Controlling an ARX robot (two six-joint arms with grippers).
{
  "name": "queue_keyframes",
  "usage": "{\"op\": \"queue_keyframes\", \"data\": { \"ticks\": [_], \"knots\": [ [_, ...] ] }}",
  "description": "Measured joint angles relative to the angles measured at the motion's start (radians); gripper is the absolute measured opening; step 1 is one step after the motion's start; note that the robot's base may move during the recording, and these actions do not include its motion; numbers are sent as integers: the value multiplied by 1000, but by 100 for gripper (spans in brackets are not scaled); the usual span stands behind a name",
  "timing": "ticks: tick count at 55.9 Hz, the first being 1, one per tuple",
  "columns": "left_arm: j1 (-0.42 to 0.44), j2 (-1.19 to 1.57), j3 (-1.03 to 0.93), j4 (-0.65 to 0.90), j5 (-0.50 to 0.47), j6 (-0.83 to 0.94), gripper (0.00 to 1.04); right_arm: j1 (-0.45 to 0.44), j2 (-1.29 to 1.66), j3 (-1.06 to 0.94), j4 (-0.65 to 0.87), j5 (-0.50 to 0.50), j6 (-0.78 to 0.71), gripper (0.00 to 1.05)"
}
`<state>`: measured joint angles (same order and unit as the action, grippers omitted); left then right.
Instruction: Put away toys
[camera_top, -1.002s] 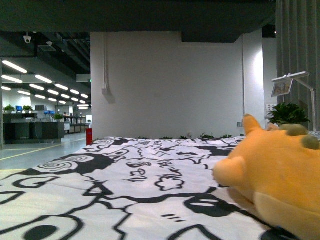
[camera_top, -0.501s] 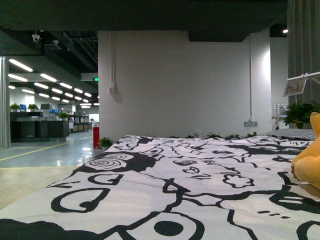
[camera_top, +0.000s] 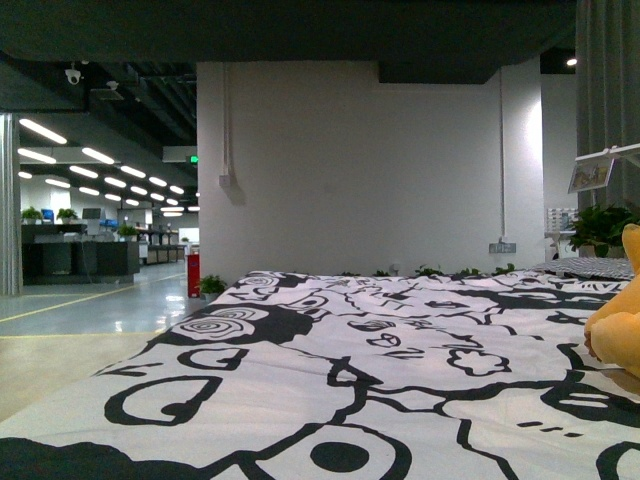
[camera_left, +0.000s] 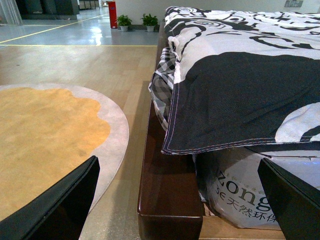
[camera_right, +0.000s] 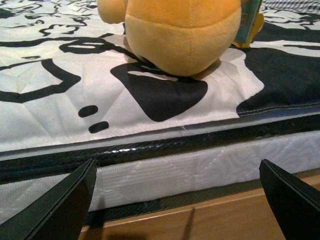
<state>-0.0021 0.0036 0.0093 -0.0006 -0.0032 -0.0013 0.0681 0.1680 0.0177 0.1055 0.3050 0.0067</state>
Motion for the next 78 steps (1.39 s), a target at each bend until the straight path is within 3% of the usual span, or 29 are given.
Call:
{"op": "queue_keyframes", "data": {
  "ticks": [15, 30, 56, 78],
  "knots": [
    [0, 0, 0, 0, 0, 0, 98, -84, 195, 38, 195, -148, 12, 98],
    [0, 0, 0, 0, 0, 0, 98, -189, 455, 100, 428, -232, 19, 98],
    [0, 0, 0, 0, 0, 0, 98, -144, 784, 227, 679, -182, -11, 98],
    [0, 0, 0, 0, 0, 0, 98, -115, 981, 349, 787, -144, -47, 98]
  ]
}}
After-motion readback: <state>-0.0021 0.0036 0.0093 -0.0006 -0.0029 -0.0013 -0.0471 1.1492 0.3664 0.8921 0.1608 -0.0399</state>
